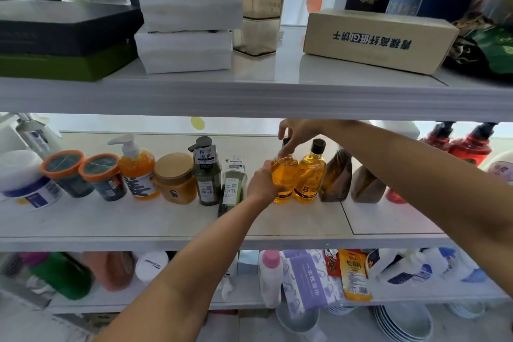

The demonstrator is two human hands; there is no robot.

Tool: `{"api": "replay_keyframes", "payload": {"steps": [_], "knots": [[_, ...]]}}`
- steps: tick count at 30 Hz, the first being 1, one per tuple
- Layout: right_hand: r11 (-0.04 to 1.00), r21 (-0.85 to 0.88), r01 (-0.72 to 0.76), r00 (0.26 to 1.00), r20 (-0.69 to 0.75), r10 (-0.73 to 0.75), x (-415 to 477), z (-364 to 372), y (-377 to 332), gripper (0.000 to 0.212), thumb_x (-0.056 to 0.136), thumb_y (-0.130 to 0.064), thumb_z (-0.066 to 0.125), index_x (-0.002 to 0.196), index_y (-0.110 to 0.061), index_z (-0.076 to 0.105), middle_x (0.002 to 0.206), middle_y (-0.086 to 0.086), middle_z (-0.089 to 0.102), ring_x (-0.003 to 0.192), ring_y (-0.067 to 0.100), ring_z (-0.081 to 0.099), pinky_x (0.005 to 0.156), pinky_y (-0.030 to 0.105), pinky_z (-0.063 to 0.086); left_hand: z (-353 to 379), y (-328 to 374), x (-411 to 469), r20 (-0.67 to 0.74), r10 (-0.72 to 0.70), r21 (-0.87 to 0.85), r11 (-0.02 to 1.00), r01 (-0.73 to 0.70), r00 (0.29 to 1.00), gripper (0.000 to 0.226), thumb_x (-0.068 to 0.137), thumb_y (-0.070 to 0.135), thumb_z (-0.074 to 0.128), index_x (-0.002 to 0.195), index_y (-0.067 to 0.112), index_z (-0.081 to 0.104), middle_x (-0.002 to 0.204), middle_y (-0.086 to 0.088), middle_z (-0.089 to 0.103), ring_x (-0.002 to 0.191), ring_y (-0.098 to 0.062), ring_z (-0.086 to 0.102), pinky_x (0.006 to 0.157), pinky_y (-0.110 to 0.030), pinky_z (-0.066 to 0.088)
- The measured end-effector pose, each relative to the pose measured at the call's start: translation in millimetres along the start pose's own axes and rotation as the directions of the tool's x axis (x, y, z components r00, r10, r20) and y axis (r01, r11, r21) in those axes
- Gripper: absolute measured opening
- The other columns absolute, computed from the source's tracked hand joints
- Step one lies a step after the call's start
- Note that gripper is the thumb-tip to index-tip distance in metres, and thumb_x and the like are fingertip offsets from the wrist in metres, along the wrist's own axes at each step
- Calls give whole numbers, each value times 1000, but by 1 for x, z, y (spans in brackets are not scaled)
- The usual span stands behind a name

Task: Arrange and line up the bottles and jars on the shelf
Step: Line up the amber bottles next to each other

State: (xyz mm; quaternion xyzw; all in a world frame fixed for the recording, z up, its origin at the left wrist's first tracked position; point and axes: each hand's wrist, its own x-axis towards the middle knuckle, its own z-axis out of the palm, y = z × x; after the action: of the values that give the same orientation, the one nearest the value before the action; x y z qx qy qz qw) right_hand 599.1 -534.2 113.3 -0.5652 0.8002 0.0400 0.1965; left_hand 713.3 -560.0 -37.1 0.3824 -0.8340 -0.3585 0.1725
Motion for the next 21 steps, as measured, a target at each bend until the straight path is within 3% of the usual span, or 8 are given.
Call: {"api": "replay_keyframes", "payload": {"steps": [3, 6, 9, 13, 16, 19, 21], "knots": [[998, 10, 67, 994, -91, -66, 8, 11, -16, 55, 83, -46, 66, 124, -11, 53, 127, 6, 54, 115, 23, 52, 99, 35, 43, -3, -10, -8, -41, 48, 17, 999, -48, 998, 60, 82, 25, 72, 134, 14, 43, 126, -10, 60, 115, -26, 58, 92, -39, 50], [979, -152, 138, 943, -281, -176, 19, 23, -41, 43, 89, -40, 60, 121, -11, 56, 120, 5, 61, 106, 21, 58, 91, 34, 49, -12, -25, -22, -279, 85, 93, 994, -61, 957, 28, 93, 29, 56, 115, 11, 58, 106, -7, 66, 95, -19, 63, 76, -30, 52], [940, -276, 202, 898, -332, -290, 32, 43, -69, 33, 93, -27, 55, 122, -11, 57, 123, 5, 59, 109, 23, 59, 89, 34, 49, -25, -44, -36, -405, 58, 164, 986, 10, 912, 22, 95, 29, 52, 98, 9, 61, 96, -7, 66, 84, -18, 63, 68, -26, 51], [964, -210, 164, 962, -183, -204, 61, 78, -92, 33, 94, -14, 50, 125, -5, 54, 128, 11, 57, 115, 27, 56, 91, 33, 48, -39, -71, -54, -366, -49, 309, 936, 171, 929, 28, 96, 40, 46, 103, 14, 56, 100, -3, 65, 87, -17, 62, 70, -26, 49], [996, -74, 52, 996, -75, -57, 74, 95, -97, 33, 96, -17, 47, 124, 1, 51, 125, 15, 58, 108, 28, 56, 84, 32, 45, -44, -85, -62, -311, -210, 300, 904, 305, 927, 46, 89, 57, 47, 111, 17, 54, 104, -2, 64, 89, -20, 64, 72, -31, 52], [998, 56, -34, 999, -26, 35, 80, 105, -96, 49, 97, -27, 48, 138, -1, 38, 136, 14, 50, 123, 29, 50, 94, 34, 44, -46, -93, -60, -127, -403, 125, 900, 418, 906, 53, 89, 60, 46, 118, 17, 58, 114, -5, 65, 98, -22, 63, 79, -34, 52], [987, 153, -40, 999, 40, 35, 83, 107, -97, 59, 97, -27, 49, 146, -4, 27, 147, 13, 39, 133, 30, 41, 104, 36, 41, -46, -97, -57, -41, -420, -64, 907, 417, 907, 52, 89, 53, 51, 125, 15, 56, 123, -7, 63, 108, -24, 61, 91, -37, 51]]}}
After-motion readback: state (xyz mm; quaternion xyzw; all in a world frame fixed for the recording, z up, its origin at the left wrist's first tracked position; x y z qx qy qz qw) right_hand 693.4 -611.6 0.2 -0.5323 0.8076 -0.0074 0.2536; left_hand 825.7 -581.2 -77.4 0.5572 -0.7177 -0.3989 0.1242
